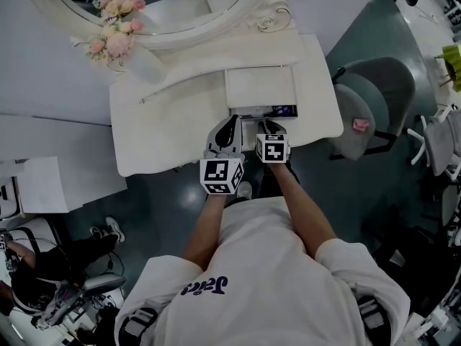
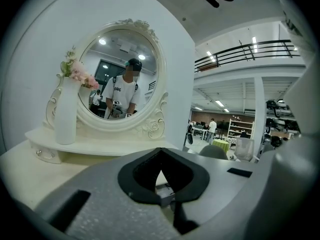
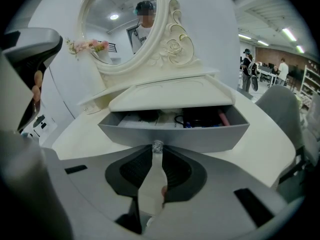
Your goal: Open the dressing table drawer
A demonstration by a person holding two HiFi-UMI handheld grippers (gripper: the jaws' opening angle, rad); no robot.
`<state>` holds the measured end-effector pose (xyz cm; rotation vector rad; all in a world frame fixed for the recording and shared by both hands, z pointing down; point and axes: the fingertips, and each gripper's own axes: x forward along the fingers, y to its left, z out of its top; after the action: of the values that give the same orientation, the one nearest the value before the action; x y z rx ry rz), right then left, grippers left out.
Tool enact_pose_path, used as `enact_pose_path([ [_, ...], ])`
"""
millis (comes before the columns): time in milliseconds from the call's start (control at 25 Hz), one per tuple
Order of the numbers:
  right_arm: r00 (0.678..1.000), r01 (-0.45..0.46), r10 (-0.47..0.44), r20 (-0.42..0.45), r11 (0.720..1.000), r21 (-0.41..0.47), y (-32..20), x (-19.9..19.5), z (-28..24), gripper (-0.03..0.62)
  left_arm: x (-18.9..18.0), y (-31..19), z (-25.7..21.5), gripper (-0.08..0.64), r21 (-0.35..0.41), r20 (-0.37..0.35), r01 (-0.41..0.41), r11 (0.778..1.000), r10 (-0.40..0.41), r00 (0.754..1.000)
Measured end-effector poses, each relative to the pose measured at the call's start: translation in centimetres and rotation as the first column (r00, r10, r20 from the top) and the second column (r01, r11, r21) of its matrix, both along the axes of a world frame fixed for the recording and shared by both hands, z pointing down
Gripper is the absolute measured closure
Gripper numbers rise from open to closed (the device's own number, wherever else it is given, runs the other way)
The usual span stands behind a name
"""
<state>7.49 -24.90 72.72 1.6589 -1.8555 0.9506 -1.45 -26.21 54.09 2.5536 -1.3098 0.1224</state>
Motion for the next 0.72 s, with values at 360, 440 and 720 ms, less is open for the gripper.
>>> enact_pose_path([
  [360, 1.000, -0.006, 0.006, -0.001, 1.000, 0.004, 1.4, -0.1, -0.1, 0.523, -0.3, 1.5, -0.3, 0.548, 0.008, 0.007, -0.001, 1.000, 0.001, 1.000],
  [440, 1.000, -0.006, 0.006, 0.000, 1.000, 0.006, 1.8, -0.2, -0.1, 0.523, -0.3, 1.9, -0.4, 0.548, 0.011, 0.008, -0.002, 1.000, 0.001, 1.000],
  [720, 1.000, -0.002, 0.002, -0.003, 1.000, 0.006, 2.7, -0.4, -0.2, 0.523, -0.3, 2.8, -0.4, 0.548, 0.015, 0.010, -0.009, 1.000, 0.009, 1.000],
])
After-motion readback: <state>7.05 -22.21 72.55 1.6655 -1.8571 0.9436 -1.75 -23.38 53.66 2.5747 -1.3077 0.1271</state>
